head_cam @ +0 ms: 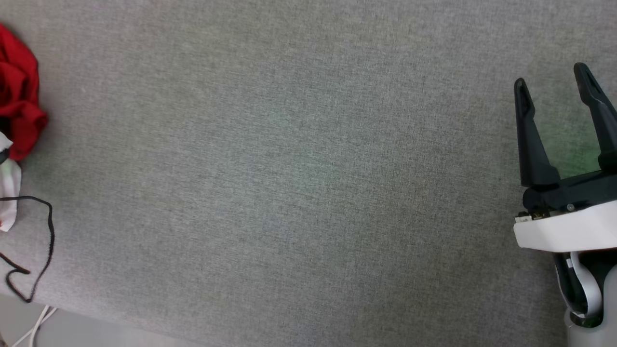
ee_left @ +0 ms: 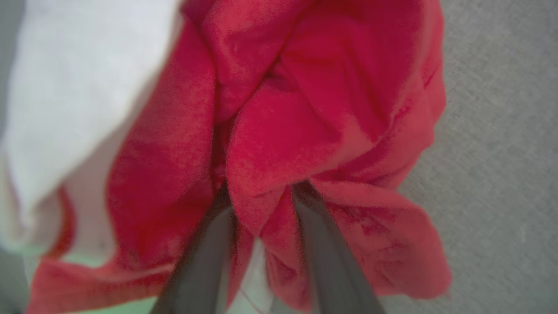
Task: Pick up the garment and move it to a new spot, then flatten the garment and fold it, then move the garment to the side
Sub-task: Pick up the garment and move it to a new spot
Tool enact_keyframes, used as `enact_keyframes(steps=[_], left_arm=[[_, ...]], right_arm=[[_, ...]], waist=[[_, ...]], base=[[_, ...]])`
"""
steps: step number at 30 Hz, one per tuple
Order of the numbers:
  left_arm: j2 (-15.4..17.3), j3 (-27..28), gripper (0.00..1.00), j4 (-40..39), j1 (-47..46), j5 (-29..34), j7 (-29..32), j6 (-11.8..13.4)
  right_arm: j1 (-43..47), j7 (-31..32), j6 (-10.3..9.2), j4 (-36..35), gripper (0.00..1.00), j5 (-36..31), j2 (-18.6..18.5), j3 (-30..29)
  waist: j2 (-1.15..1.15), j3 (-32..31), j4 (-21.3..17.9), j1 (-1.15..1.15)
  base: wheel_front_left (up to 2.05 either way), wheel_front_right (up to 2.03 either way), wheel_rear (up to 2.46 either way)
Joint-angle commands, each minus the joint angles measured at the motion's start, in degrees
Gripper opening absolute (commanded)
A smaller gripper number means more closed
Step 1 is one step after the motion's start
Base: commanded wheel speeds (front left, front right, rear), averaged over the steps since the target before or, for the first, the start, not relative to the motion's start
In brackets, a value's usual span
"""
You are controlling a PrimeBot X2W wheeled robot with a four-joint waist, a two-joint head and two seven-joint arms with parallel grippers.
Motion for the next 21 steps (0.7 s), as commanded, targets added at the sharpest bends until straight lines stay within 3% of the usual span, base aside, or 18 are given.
enact_keyframes(steps=[1,4,5,11,21], left_arm=[[-0.85,-0.68,0.0,0.67,2.45,1.38,-2.48,-0.02],[0.13,-0.93,0.0,-0.68,1.3,2.59,-6.74,-0.19],[0.34,-1.16,0.0,-1.41,0.09,3.27,-11.03,-0.66],[0.42,-2.36,0.0,-1.57,-1.43,5.54,-23.81,-3.28],[-1.72,-5.75,0.0,-2.0,-1.2,9.0,-39.76,-5.29]], right_arm=[[-0.55,-0.31,-0.03,0.3,1.0,0.21,-0.11,0.0],[0.07,-0.58,-0.04,0.73,1.0,0.24,0.14,-0.1],[0.67,-0.84,-0.04,1.16,1.0,0.39,0.5,-0.31],[3.08,-2.2,-0.04,3.06,1.0,0.98,1.91,-1.11],[8.28,-3.36,-0.04,4.69,1.0,2.01,3.9,-3.19]], waist=[[0.0,-1.31,0.27,-0.01],[0.0,-2.83,0.51,-0.01],[0.0,-4.55,0.8,-0.01],[0.0,-11.89,1.41,-0.01],[0.0,-22.6,1.09,-0.01]], base=[[0.0,0.0,0.0],[0.0,0.0,0.0],[0.0,0.0,0.0],[0.0,0.0,0.0],[0.0,0.0,0.0]])
